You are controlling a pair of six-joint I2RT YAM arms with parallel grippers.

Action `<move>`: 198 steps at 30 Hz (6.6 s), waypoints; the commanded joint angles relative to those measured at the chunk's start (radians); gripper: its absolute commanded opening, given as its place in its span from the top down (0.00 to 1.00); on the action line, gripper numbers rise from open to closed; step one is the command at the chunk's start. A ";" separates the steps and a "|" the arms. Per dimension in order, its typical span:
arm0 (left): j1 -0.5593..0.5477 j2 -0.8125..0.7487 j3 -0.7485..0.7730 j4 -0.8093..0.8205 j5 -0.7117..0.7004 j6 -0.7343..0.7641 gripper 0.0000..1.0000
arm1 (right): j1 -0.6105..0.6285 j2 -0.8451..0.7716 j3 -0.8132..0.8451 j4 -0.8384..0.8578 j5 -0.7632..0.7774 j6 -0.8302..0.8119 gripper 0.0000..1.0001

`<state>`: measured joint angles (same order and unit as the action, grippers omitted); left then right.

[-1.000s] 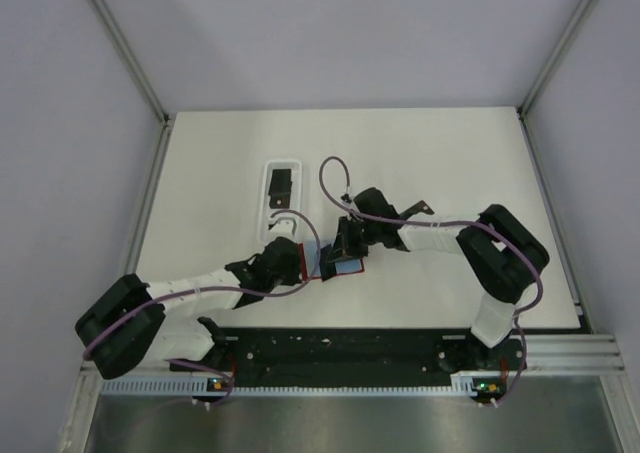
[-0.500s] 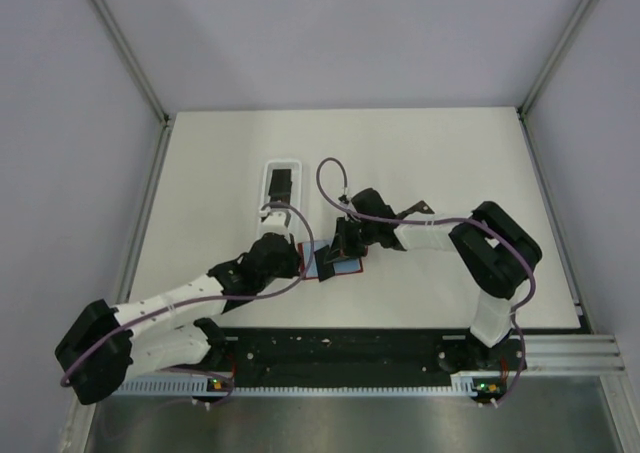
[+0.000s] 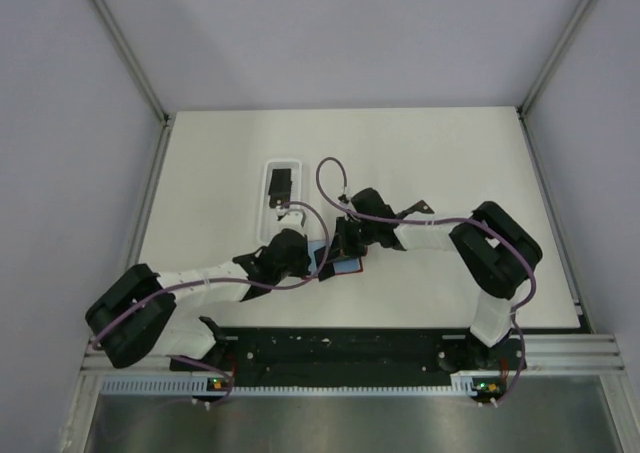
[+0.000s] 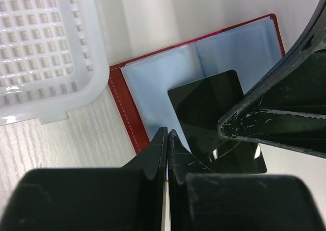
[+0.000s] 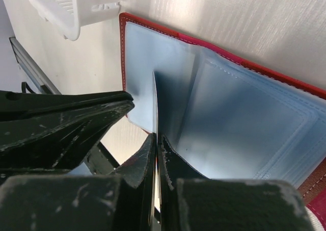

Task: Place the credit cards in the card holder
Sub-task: Turn over the card slot in the card holder, then insert the credit card into the card holder.

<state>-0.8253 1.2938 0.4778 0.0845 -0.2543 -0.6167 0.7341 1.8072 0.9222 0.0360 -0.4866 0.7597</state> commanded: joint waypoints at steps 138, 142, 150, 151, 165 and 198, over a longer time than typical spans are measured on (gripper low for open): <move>0.012 0.001 -0.073 0.069 0.007 -0.023 1.00 | -0.122 0.064 -0.054 0.220 -0.152 0.078 1.00; 0.011 0.004 -0.071 0.073 0.012 -0.021 1.00 | -0.122 0.079 -0.045 0.206 -0.148 0.075 1.00; 0.011 0.010 -0.070 0.075 0.013 -0.020 1.00 | -0.116 0.101 -0.026 0.205 -0.173 0.066 1.00; 0.012 0.009 -0.070 0.075 0.013 -0.020 1.00 | -0.114 0.104 -0.025 0.205 -0.175 0.064 1.00; 0.012 0.016 -0.074 0.081 0.016 -0.020 1.00 | -0.094 0.141 0.003 0.237 -0.161 0.092 1.00; 0.104 -0.139 -0.041 -0.173 -0.141 -0.086 0.76 | -0.045 0.184 0.009 0.217 -0.130 0.064 1.00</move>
<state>-0.7338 1.1301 0.4210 -0.0643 -0.3634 -0.6746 0.6712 1.9675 0.9253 0.2993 -0.6704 0.8604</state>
